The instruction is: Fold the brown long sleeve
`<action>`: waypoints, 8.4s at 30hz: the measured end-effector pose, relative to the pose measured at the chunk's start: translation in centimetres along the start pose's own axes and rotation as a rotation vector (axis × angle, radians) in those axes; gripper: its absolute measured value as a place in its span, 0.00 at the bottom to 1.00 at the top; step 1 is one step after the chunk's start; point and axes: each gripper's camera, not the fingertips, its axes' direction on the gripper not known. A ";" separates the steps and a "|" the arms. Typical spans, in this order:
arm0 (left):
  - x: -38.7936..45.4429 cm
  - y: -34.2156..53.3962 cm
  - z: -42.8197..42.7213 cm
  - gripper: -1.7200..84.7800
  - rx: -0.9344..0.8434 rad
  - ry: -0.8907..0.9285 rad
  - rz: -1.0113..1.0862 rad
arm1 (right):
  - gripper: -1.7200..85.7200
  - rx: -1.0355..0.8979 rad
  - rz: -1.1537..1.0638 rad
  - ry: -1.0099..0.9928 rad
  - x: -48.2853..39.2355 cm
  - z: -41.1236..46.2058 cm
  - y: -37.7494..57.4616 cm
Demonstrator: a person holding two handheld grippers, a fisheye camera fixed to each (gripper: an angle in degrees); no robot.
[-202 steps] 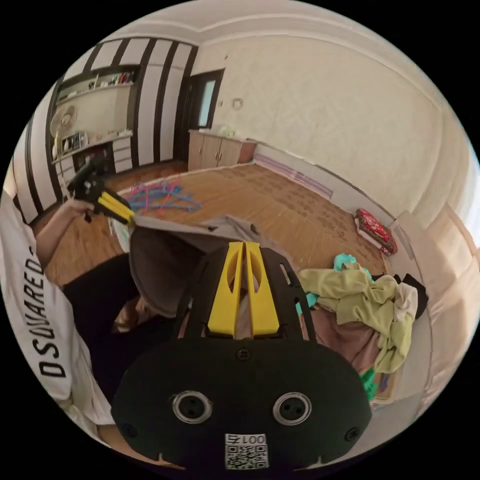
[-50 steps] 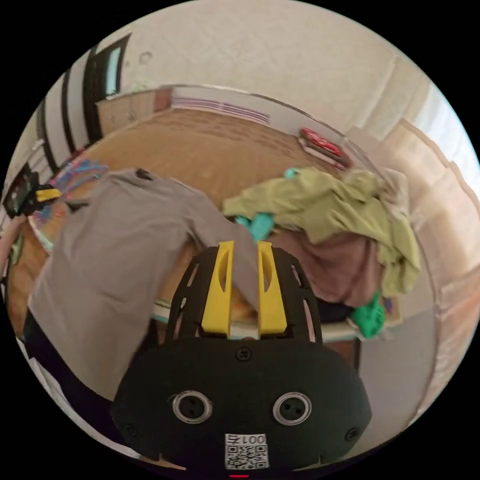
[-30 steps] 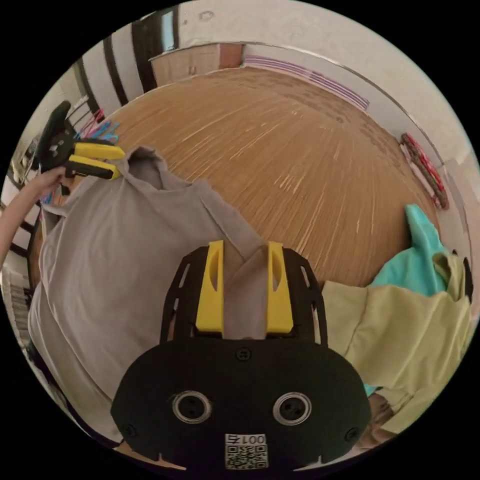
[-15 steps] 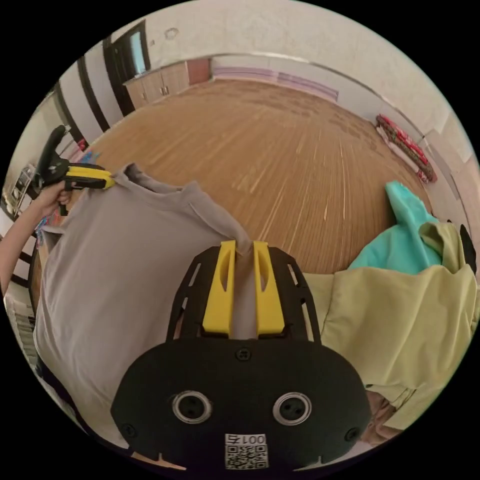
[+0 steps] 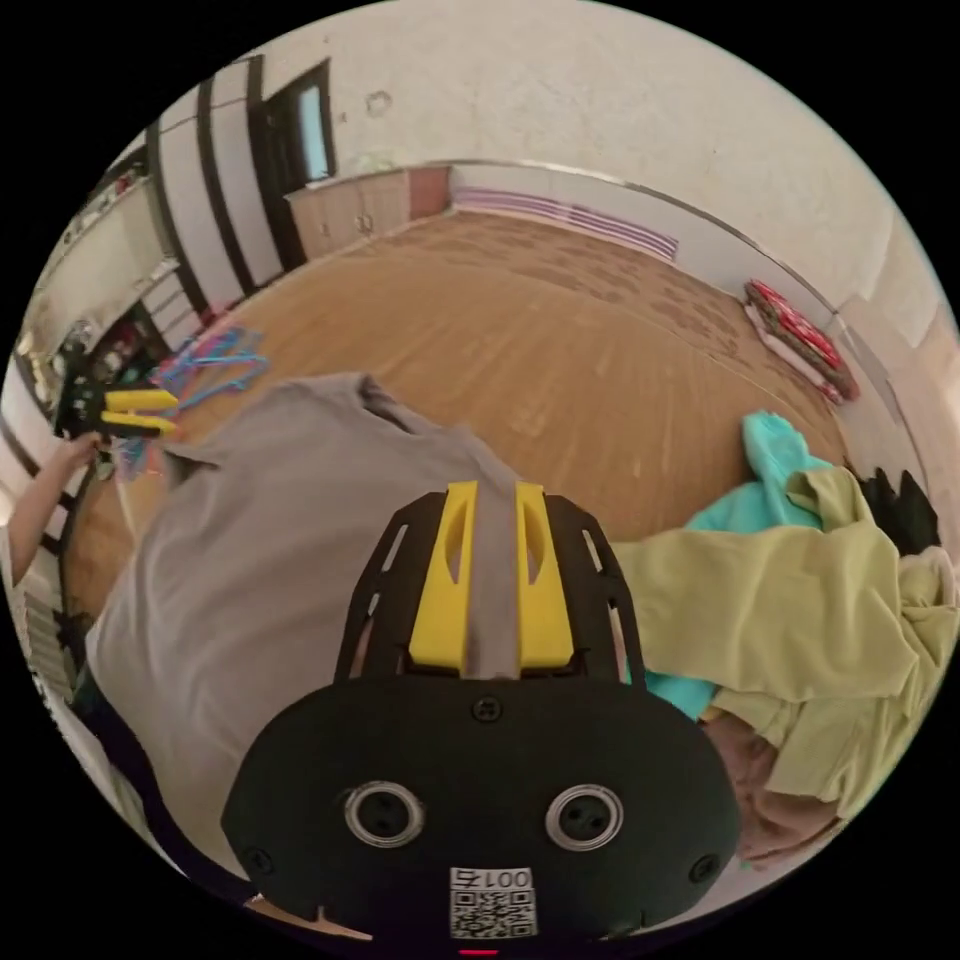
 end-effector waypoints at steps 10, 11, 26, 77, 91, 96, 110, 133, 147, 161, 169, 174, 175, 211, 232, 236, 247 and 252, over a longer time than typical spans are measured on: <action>1.5 6.3 1.2 0.14 0.002 -0.017 -0.275 | 0.14 -0.104 -0.530 -0.342 -25.8 1.9 -7.7; 1.3 7.4 1.0 0.13 -0.015 -0.032 -0.311 | 0.15 -0.147 -0.572 -0.350 -28.0 2.9 -8.0; 7.6 15.5 -1.1 0.03 0.131 0.306 -0.327 | 0.05 -0.318 -0.371 -0.370 -30.5 7.6 -13.9; 19.2 11.6 13.3 0.04 -0.128 -0.316 0.226 | 0.12 -0.285 -0.417 -0.497 -33.7 -4.8 -9.0; 19.5 14.6 0.3 0.01 -0.034 -0.394 0.068 | 0.20 -0.380 -0.664 -0.601 -43.1 -18.9 4.7; 19.1 15.4 -2.6 0.01 -0.055 -0.409 -0.025 | 0.17 -0.339 -0.608 -0.478 -45.7 -20.4 8.2; 20.3 15.4 -10.2 0.01 -0.086 -0.450 -0.068 | 0.08 -0.296 -0.661 -0.630 -45.9 -25.2 13.9; 11.7 17.0 -20.4 0.01 -0.132 0.221 0.042 | 0.19 0.089 -0.846 -0.369 -47.0 -21.8 -0.3; 10.8 16.6 -25.1 0.01 -0.148 0.271 0.219 | 0.14 -0.060 -1.428 -0.541 -51.6 -25.2 -7.9; 10.6 26.8 -25.6 0.25 0.024 0.075 0.062 | 0.04 -0.022 -1.368 -0.703 -43.8 -26.0 -12.8; 14.6 29.1 -24.5 0.16 0.305 -0.056 -0.091 | 0.04 0.009 -1.313 -0.787 -39.4 -27.2 -14.6; 14.9 29.3 -25.6 0.08 0.418 -0.017 -0.139 | 0.04 0.038 -1.266 -0.757 -35.7 -28.3 -14.7; 15.4 29.0 -26.5 0.08 0.443 -0.009 -0.120 | 0.04 0.048 -1.256 -0.748 -34.7 -28.8 -14.5; 22.4 12.5 0.2 0.12 -0.047 -0.216 0.297 | 0.13 -0.027 -0.507 -0.343 -12.7 -15.8 -0.3; 10.8 6.8 12.5 0.01 0.111 0.109 0.176 | 0.04 -0.124 -0.259 -0.270 -17.4 2.3 -13.8; 10.6 9.3 11.6 0.01 0.179 0.059 0.068 | 0.04 -0.115 -0.221 -0.212 -15.6 2.7 -14.9; 11.0 11.1 10.2 0.04 0.162 -0.051 0.001 | 0.10 -0.157 -0.240 -0.223 -15.9 3.8 -17.4; 13.0 8.3 10.8 0.10 0.141 -0.103 0.154 | 0.11 -0.120 -0.214 -0.282 -15.9 4.1 -19.4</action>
